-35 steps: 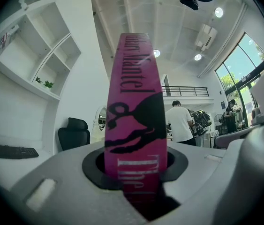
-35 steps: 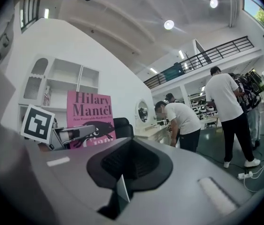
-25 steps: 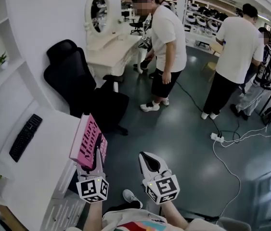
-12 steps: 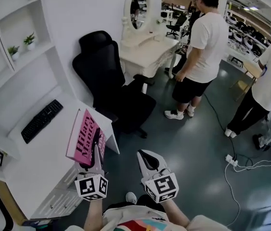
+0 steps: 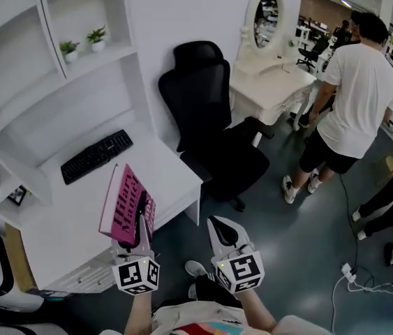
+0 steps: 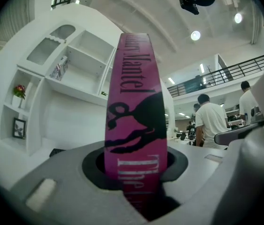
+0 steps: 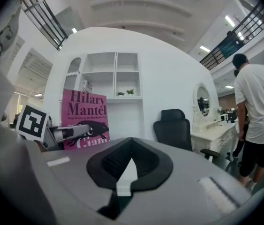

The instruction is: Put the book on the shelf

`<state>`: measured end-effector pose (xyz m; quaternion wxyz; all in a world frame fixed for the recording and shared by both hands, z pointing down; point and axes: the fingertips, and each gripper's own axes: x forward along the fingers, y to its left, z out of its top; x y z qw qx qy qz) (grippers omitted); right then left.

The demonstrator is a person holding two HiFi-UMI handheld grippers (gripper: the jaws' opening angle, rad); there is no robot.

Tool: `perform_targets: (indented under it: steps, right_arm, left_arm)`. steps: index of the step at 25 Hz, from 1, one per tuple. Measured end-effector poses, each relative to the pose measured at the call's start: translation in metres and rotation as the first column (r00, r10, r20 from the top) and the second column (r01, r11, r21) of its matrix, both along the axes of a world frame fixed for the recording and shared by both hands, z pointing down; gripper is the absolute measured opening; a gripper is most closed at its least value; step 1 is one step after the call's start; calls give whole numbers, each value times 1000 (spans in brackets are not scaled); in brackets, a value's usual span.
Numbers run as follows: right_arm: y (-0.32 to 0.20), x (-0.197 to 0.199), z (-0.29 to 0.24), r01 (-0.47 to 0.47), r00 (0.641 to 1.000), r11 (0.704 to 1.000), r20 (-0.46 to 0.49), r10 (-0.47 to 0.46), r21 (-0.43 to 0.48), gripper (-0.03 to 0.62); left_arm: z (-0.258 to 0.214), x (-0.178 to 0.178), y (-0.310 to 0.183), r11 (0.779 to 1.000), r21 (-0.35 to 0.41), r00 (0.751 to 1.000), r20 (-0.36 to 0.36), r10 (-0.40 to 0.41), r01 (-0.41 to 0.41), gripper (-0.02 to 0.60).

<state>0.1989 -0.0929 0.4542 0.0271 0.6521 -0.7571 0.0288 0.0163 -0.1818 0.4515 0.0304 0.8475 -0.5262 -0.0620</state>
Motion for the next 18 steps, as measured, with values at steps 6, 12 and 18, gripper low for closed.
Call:
perform_targets:
  steps: [6, 12, 18]
  right_arm:
    - [-76, -47, -8, 244, 969, 970, -46, -242, 26, 2]
    - [-142, -79, -22, 376, 927, 925, -44, -374, 59, 2]
    - [-184, -118, -33, 504, 864, 861, -55, -501, 75, 2]
  left_arm:
    - [0, -49, -30, 983, -11, 983, 4, -184, 184, 150]
    - [-8, -87, -53, 941, 5, 941, 13, -337, 337, 150]
    - [-18, -126, -65, 878, 26, 877, 27, -479, 479, 150]
